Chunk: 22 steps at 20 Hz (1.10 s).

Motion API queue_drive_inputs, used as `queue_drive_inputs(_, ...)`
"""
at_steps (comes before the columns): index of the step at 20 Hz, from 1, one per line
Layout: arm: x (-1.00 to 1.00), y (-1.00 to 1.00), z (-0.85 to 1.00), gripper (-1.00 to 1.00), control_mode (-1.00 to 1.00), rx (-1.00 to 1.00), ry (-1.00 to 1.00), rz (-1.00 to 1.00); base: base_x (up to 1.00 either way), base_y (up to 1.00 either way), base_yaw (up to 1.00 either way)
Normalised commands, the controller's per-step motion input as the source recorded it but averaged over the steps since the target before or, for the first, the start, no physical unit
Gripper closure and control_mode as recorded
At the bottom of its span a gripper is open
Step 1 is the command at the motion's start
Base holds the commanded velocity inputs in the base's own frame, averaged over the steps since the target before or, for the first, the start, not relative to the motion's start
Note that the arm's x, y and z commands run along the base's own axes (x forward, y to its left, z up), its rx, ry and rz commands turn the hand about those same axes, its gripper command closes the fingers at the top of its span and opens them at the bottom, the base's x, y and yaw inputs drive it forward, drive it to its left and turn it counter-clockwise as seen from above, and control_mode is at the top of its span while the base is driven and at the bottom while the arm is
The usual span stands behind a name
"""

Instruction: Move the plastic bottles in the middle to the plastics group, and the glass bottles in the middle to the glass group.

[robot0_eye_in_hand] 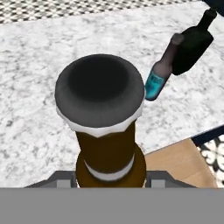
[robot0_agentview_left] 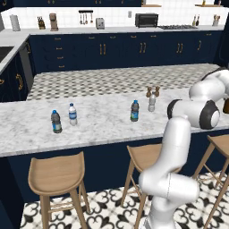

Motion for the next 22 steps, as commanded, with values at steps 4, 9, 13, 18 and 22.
queue_drive_inputs(4, 0.26, -0.09, -0.42, 1.00, -1.00, 0.00, 0.00, 0.00, 0.00, 0.00, 0.00)
queue_drive_inputs(9, 0.43, -0.18, -0.05, 1.00, -1.00, 0.00, 0.00, 0.00, 0.00, 0.00, 0.00)
queue_drive_inputs(13, 0.46, -0.26, 0.00, 1.00, -1.00, 0.01, 0.00, 0.00, 0.00, 0.00, 0.00)
queue_drive_inputs(18, 0.23, -0.26, 0.00, 1.00, -1.00, 0.02, 0.00, 0.00, 0.00, 0.00, 0.00)
queue_drive_inputs(22, 0.07, -0.28, -0.03, 1.00, -1.00, 0.03, 0.00, 0.00, 0.00, 0.00, 0.00)
